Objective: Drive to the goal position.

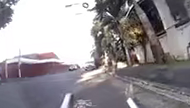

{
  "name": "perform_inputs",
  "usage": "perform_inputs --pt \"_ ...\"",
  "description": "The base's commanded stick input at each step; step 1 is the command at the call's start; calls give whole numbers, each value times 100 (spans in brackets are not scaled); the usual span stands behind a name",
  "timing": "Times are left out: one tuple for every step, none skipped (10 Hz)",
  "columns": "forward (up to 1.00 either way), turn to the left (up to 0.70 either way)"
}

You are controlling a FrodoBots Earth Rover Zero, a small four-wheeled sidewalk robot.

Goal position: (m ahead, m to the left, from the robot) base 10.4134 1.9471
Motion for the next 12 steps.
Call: perform_inputs --pt "70 0" --pt "70 0" --pt "70 0" --pt "70 0" --pt "70 0" --pt "70 0" --pt "70 0" --pt "70 0" --pt "70 0" --pt "70 0" --pt "70 0" --pt "70 0"
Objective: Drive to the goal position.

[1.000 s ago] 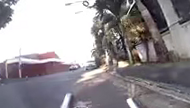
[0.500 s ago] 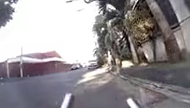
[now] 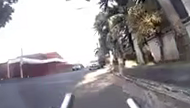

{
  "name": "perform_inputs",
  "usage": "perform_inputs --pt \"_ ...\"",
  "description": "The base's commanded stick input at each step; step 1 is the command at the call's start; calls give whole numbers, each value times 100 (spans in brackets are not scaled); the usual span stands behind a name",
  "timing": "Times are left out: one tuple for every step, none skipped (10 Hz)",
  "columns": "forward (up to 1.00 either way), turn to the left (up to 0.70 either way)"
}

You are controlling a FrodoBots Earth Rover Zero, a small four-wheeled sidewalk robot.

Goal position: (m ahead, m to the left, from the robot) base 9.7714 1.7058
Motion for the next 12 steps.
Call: perform_inputs --pt "70 0" --pt "70 0" --pt "70 0" --pt "70 0" --pt "70 0" --pt "70 0" --pt "70 0" --pt "70 0" --pt "70 -4" --pt "70 -31" --pt "70 -35" --pt "70 -35"
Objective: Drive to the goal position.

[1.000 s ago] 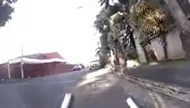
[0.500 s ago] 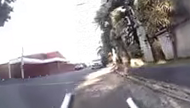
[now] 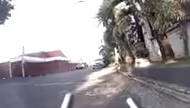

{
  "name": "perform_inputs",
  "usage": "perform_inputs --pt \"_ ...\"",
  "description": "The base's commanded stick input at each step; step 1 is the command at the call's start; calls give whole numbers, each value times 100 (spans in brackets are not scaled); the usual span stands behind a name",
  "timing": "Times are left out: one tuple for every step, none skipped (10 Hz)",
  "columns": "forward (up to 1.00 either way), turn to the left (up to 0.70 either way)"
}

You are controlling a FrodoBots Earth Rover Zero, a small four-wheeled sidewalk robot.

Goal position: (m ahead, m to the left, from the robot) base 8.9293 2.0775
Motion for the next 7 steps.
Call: perform_inputs --pt "70 -35" --pt "70 -21" --pt "70 -3" --pt "70 0" --pt "70 0" --pt "70 0" --pt "70 0"
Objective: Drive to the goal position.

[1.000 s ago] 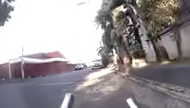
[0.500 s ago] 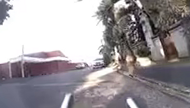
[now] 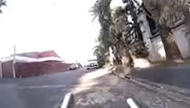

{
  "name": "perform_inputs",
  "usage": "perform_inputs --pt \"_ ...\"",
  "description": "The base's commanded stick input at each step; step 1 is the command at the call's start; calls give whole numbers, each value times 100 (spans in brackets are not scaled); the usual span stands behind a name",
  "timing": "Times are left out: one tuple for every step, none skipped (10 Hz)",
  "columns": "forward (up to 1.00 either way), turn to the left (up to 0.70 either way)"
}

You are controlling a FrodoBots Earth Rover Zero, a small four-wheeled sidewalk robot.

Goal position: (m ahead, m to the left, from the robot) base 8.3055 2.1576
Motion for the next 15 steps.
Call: perform_inputs --pt "70 0" --pt "70 0" --pt "70 0" --pt "70 0" --pt "70 0" --pt "70 0" --pt "70 0" --pt "70 0" --pt "70 0" --pt "70 0" --pt "70 0" --pt "70 0" --pt "70 0" --pt "70 0" --pt "70 0"
